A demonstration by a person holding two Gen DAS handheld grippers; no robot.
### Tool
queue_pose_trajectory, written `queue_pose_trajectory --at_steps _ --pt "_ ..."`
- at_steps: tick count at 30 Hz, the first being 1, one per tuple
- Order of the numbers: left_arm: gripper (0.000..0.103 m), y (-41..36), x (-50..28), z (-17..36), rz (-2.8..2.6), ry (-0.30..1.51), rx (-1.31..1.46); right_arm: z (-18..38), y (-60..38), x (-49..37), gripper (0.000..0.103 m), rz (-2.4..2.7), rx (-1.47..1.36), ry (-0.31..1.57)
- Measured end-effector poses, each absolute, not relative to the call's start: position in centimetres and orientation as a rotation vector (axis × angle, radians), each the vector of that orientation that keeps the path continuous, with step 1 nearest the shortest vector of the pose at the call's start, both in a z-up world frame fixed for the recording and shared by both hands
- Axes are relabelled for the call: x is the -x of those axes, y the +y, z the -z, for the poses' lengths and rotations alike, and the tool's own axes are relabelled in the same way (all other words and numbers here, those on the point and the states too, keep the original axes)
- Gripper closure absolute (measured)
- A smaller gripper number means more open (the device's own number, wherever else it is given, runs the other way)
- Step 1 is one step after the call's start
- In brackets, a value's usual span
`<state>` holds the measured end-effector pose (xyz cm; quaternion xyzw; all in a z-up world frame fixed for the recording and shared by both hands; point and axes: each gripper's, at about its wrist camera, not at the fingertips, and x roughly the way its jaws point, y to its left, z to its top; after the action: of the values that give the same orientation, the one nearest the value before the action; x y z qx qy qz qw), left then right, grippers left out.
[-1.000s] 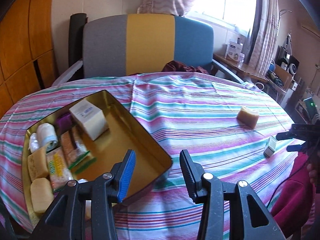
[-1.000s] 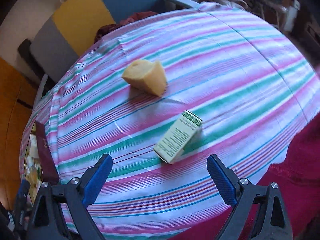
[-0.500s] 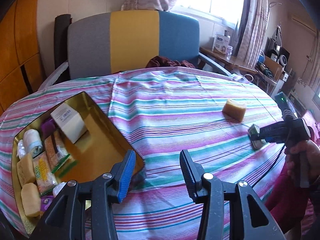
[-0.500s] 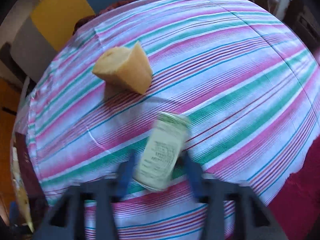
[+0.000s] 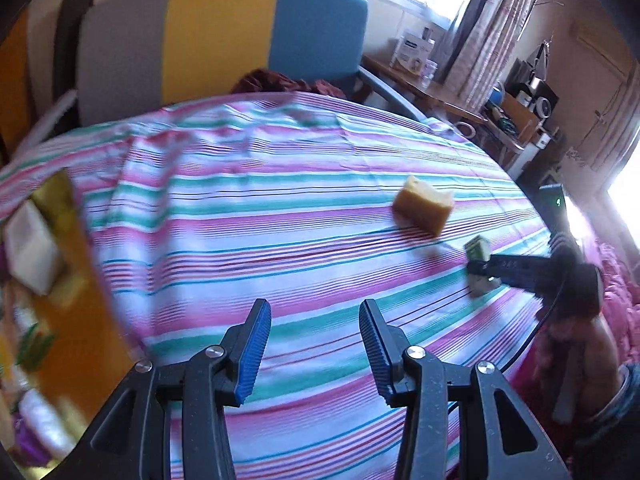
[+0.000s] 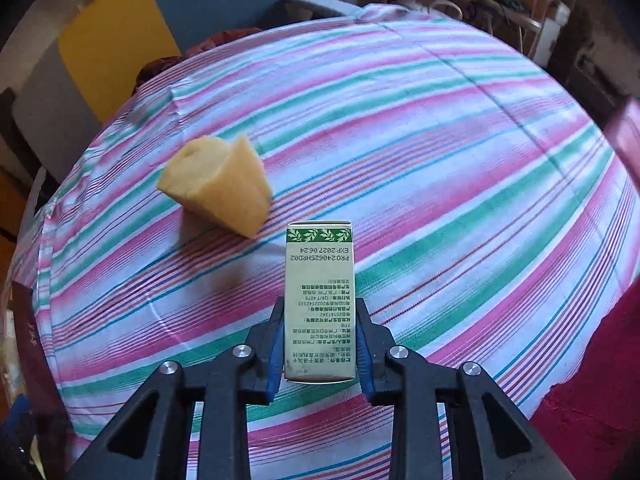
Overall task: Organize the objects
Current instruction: 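Move the right gripper to the green medicine box and grasp it, then grasp the yellow sponge with the left gripper while the right gripper holds the green box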
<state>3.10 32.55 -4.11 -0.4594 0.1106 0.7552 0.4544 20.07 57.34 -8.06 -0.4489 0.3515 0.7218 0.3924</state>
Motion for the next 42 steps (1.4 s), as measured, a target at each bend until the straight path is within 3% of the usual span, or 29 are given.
queue_pose_trajectory --at_steps 6,8,11,16,18,20,22,23,33,34,35,37,42 --pt "0.054 38.5 -3.0 4.8 -1.748 0.251 1.168 6.7 57.6 -21.8 0.073 -1.843 1.027 0.932" --pt "0.038 40.5 -3.2 5.0 -1.727 0.271 1.153 6.2 57.9 -22.2 0.073 -1.850 0.986 0.956" --pt "0.023 43.5 -3.6 5.1 -1.700 0.322 1.104 6.0 57.9 -22.3 0.073 -1.861 0.969 0.971" --pt "0.017 48.2 -4.1 5.3 -1.654 0.436 1.006 6.2 58.3 -23.8 0.071 -1.832 0.941 1.050" --pt "0.014 49.8 -4.4 5.6 -1.636 0.475 0.973 6.6 58.8 -23.9 0.064 -1.816 0.903 1.099" --pt "0.011 51.3 -4.8 5.7 -1.613 0.505 0.936 6.6 59.1 -24.8 0.041 -1.798 0.843 1.155" --pt "0.005 52.4 -5.3 6.0 -1.602 0.538 0.907 6.7 59.6 -25.8 0.028 -1.767 0.767 1.221" --pt "0.003 52.9 -5.4 6.1 -1.597 0.551 0.896 6.9 59.9 -26.1 0.027 -1.756 0.737 1.247" --pt "0.003 57.3 -5.4 8.1 -1.599 0.611 0.883 7.4 60.7 -27.5 0.017 -1.722 0.615 1.416" --pt "0.008 57.6 -5.4 8.5 -1.605 0.625 0.886 7.5 60.6 -27.6 0.016 -1.722 0.613 1.418" --pt "0.022 57.8 -5.4 8.9 -1.614 0.640 0.891 7.5 60.7 -27.6 0.016 -1.720 0.612 1.413" --pt "0.030 57.3 -5.0 9.5 -1.572 0.600 0.931 7.4 60.6 -27.3 0.014 -1.718 0.635 1.388" --pt "0.033 52.9 -3.6 9.1 -1.636 0.477 0.969 7.3 60.4 -25.6 0.014 -1.740 0.730 1.321"
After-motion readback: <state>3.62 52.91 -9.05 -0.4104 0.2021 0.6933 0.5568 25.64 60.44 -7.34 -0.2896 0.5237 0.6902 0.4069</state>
